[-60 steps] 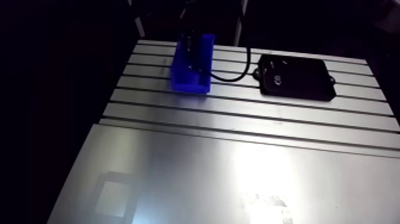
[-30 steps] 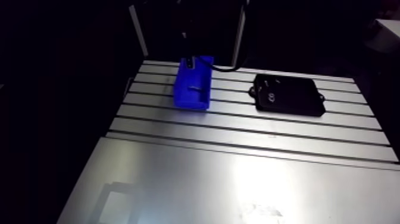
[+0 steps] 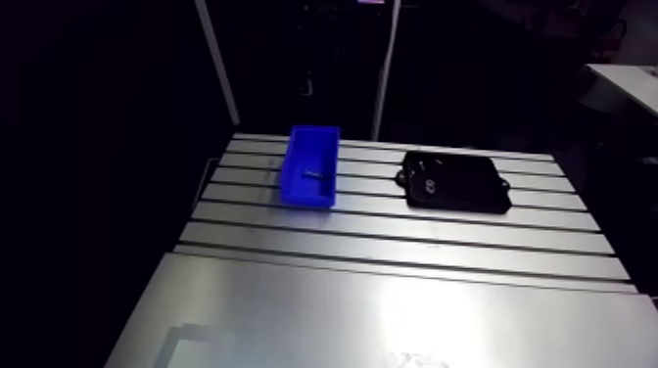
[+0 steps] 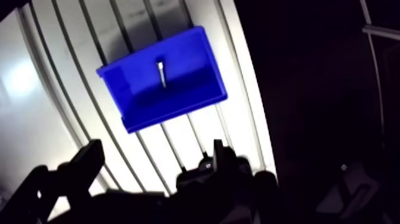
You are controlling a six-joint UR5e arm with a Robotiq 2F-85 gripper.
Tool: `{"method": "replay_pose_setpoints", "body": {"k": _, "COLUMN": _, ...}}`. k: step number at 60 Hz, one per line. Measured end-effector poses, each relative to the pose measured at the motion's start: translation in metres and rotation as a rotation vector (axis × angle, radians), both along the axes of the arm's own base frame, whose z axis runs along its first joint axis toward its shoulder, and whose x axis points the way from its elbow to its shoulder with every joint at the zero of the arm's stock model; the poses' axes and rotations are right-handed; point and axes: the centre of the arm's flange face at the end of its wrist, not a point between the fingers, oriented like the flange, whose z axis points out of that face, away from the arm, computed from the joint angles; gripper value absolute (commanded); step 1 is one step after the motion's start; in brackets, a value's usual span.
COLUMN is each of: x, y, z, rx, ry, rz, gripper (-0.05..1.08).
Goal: Pick up the M10 bolt from the tray and put it into the blue bin.
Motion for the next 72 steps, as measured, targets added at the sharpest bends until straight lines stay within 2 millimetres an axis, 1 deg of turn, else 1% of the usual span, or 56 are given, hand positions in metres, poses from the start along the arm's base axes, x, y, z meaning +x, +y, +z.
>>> {"method": "replay_pose_setpoints", "body": {"k": 13, "x": 0.003, "y": 0.028, "z": 0.033, "rx": 0.004, "ry": 0.022, "rz": -0.261, "gripper": 0.01}}
{"method": "replay_pose_setpoints", "body": {"k": 35, "x": 0.019, "y": 0.081, "z": 0.076, "rx": 0.016, "ry": 0.017, "rz": -0.694, "gripper": 0.01}}
{"method": "replay_pose_setpoints", "body": {"k": 53, "x": 0.043, "y": 0.121, "z": 0.113, "rx": 0.026, "ry": 0.004, "rz": -1.027, "gripper": 0.01}}
{"method": "replay_pose_setpoints", "body": {"k": 66, "x": 0.064, "y": 0.144, "z": 0.139, "rx": 0.023, "ry": 0.008, "rz": -1.23, "gripper": 0.01}}
{"method": "replay_pose_setpoints", "body": {"k": 72, "x": 0.069, "y": 0.15, "z": 0.147, "rx": 0.016, "ry": 0.022, "rz": -1.281, "gripper": 0.01}}
